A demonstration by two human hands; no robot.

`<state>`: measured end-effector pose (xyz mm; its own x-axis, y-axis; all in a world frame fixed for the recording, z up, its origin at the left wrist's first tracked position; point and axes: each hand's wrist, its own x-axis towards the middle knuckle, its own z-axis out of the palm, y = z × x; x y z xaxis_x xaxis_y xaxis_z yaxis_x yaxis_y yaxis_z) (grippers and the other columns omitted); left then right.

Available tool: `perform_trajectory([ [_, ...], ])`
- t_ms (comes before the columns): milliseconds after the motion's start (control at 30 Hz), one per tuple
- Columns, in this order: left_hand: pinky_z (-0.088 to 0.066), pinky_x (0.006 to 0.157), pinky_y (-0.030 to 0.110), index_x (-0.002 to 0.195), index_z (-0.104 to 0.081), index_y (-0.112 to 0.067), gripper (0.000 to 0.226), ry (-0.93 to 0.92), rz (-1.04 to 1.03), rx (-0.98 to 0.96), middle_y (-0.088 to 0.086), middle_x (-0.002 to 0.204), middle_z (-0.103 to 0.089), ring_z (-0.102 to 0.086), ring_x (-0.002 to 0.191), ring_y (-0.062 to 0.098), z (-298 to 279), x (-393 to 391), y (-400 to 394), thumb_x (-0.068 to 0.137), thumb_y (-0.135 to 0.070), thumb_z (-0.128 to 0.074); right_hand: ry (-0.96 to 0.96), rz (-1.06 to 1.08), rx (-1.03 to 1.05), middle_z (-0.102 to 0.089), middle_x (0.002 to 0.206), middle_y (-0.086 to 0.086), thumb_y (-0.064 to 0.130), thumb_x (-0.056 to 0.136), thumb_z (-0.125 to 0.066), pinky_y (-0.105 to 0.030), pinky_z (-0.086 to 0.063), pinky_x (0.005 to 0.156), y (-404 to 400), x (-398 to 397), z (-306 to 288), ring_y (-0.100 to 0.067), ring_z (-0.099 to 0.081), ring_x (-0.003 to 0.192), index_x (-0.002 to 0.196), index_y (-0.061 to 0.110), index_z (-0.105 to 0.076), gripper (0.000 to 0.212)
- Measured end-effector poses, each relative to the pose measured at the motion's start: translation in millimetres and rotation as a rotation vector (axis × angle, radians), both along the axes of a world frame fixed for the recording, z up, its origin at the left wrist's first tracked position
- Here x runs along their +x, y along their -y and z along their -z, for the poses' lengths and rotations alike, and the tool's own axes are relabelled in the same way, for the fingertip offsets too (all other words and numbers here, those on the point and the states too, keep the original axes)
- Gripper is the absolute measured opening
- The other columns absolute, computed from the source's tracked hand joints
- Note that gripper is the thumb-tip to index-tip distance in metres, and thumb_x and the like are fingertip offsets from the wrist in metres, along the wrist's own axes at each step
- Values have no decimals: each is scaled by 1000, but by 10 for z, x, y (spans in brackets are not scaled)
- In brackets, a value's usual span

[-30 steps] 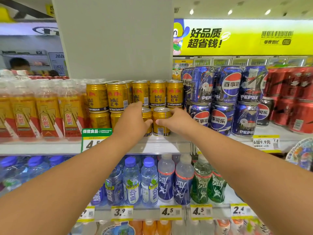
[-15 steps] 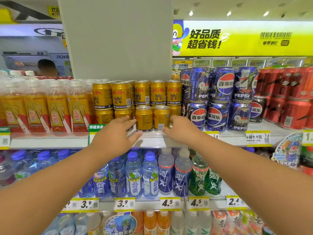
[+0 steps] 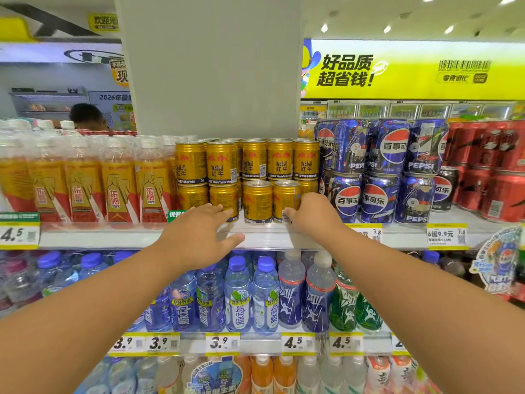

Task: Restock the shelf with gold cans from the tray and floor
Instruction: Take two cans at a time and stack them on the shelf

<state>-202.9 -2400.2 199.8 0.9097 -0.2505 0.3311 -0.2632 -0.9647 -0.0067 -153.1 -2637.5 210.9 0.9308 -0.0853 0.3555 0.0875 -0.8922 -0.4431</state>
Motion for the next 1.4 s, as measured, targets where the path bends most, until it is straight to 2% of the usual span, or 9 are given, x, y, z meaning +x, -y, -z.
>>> perform_trajectory([
  [267,-14,121,37,155,-26,-33,76,-19,0,-9,-5,162,-22,-18,150,17,2,77,-56,90,-71,-39,37,31,30,-54,72,-2,38,93,-64,-30,-40,60,-46,98,15,-25,-57,73,69,17,-48,35],
  [400,-14,120,35,155,-24,-32,77,-30,-5,-22,-6,163,-21,-17,150,15,-15,87,-41,90,-71,-39,34,15,49,-58,75,-2,42,90,-66,-30,-42,60,-5,110,-2,-25,-59,75,74,16,-53,34],
  [500,-15,120,35,156,-23,-33,78,-38,-1,-8,-6,163,-21,-17,150,15,-25,75,-38,90,-72,-38,256,-1,18,-57,90,-2,42,89,-68,-33,-46,67,-13,61,-137,-24,-58,85,98,12,-56,33],
  [567,-15,120,35,156,-23,-33,79,-44,5,-8,-6,163,-21,-18,150,15,-33,68,-38,90,-73,-38,369,-106,6,-59,106,-3,43,89,-68,-36,-51,78,-70,20,-295,-22,-58,97,116,13,-57,43],
  [667,-15,120,35,156,-24,-33,79,-56,17,-6,-7,163,-22,-18,150,15,-47,73,-32,89,-73,-39,265,-246,-83,-60,126,-2,52,86,-68,-37,-50,93,-199,30,-502,-20,-56,114,132,16,-53,60],
  [800,-17,120,36,155,-25,-33,79,-53,27,-12,-7,162,-23,-19,149,15,-39,101,-39,89,-74,-39,48,-248,-329,-49,146,-4,66,81,-64,-45,-43,105,-381,189,-546,-26,-47,132,147,18,-41,85],
  [967,-19,121,37,154,-27,-34,79,-45,39,-24,-7,162,-25,-21,149,15,-19,137,-98,88,-74,-39,13,-160,-457,-53,139,-9,66,82,-61,-51,-33,111,-487,290,-504,-31,-40,134,140,17,-48,77],
  [1100,-18,121,37,155,-26,-34,78,-43,25,-28,-8,162,-23,-19,149,15,-17,148,-98,89,-73,-40,39,-143,-444,-57,133,-7,68,81,-62,-53,-26,113,-549,345,-484,-29,-36,136,131,18,-58,71],
  [1400,-19,121,38,155,-26,-33,78,-38,52,-14,-5,162,-23,-19,149,16,-1,164,-130,89,-73,-40,119,-160,-379,-55,137,-4,71,80,-59,-51,-31,110,-552,381,-383,-27,-40,133,138,20,-51,76],
])
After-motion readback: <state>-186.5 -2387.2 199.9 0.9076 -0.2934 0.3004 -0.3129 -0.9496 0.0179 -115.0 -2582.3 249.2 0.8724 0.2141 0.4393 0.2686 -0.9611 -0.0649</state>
